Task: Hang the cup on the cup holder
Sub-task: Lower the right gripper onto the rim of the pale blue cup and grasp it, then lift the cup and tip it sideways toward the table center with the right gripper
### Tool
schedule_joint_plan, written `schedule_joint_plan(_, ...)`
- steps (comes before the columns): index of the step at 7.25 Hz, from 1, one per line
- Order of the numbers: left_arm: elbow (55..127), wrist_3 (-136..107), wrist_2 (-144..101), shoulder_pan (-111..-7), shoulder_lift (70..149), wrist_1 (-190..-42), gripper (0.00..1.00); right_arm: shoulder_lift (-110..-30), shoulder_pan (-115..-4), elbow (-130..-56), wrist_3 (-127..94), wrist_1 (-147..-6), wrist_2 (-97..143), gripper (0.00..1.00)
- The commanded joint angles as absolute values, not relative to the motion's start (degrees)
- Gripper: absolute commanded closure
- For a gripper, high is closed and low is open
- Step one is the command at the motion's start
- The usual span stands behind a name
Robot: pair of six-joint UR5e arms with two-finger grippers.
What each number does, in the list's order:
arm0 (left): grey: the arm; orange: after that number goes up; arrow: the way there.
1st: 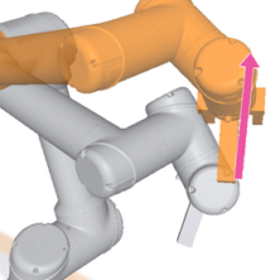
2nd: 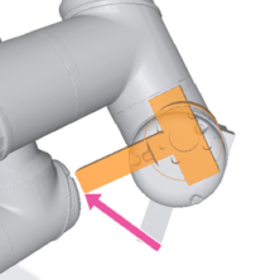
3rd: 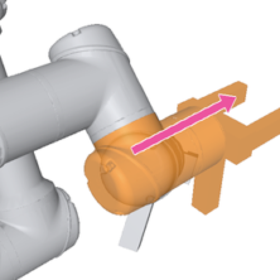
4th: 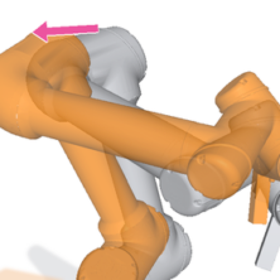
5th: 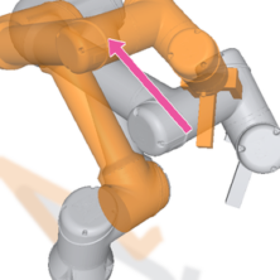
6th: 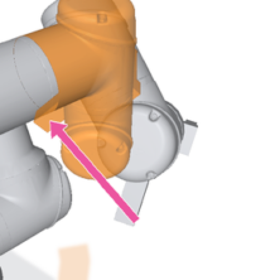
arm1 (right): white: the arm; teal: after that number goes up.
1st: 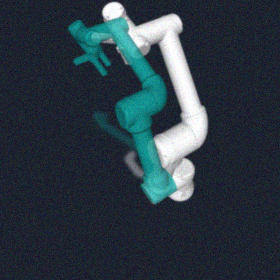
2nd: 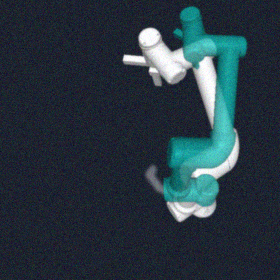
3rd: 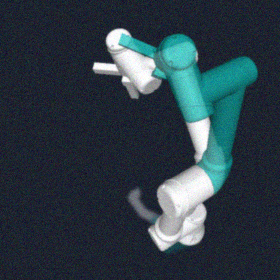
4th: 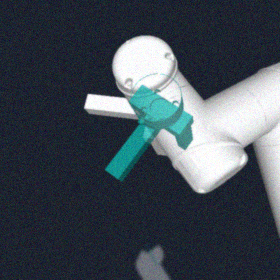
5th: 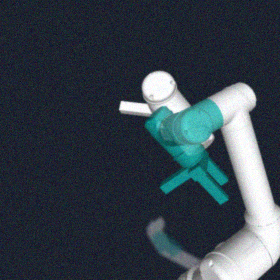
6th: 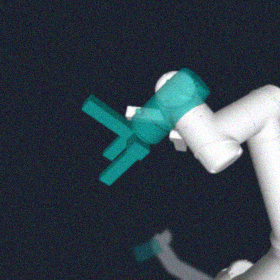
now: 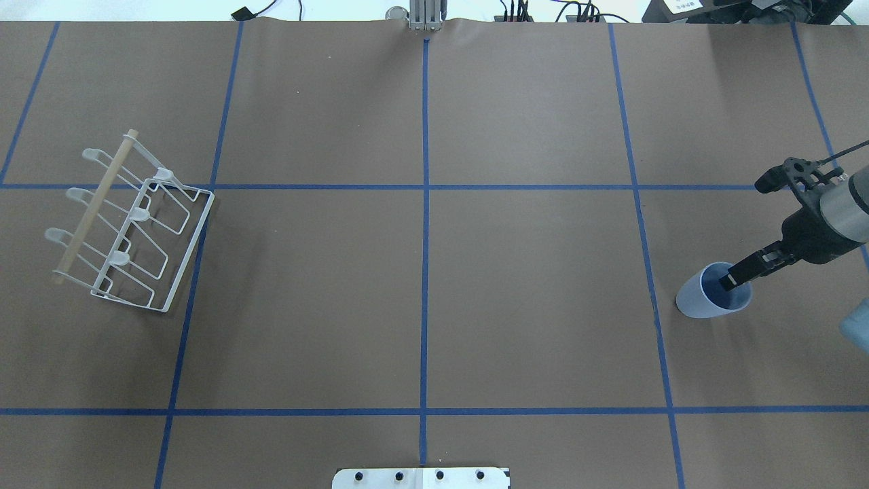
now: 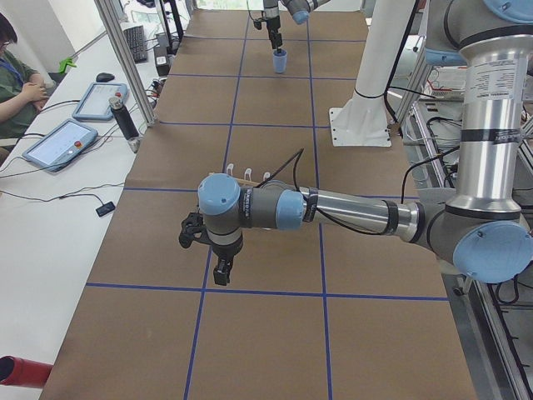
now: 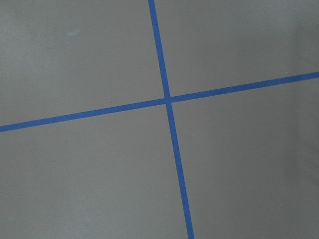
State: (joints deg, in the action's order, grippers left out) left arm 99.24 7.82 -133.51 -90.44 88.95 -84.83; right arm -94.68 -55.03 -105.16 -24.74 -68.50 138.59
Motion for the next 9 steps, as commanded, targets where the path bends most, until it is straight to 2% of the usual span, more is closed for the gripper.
schedule_joint_plan(1, 99.05, 7.82, -133.42, -90.44, 88.95, -84.82, 0.01, -94.57, -54.76, -105.12, -24.70, -68.47, 138.17, 1.00)
schedule_joint_plan(5, 99.66, 7.65, -133.59, -90.44, 89.82, -84.81, 0.01, -93.70, -56.15, -107.04, -25.31, -65.68, 140.69, 1.00)
schedule_joint_plan(7, 100.80, 6.86, -133.68, -88.09, 93.06, -84.90, 0.01, -88.01, -56.60, -106.09, -35.53, -54.04, 140.46, 1.00)
schedule_joint_plan(8, 102.12, 1.20, -133.68, -86.15, 93.16, -88.82, 0.01, -84.41, -56.51, -106.26, -45.17, -49.35, 138.36, 1.00)
schedule_joint_plan(9, 102.22, -12.69, -133.68, -82.83, 92.90, -101.04, 0.01, -81.24, -54.69, -106.35, -55.10, -44.26, 134.86, 1.00)
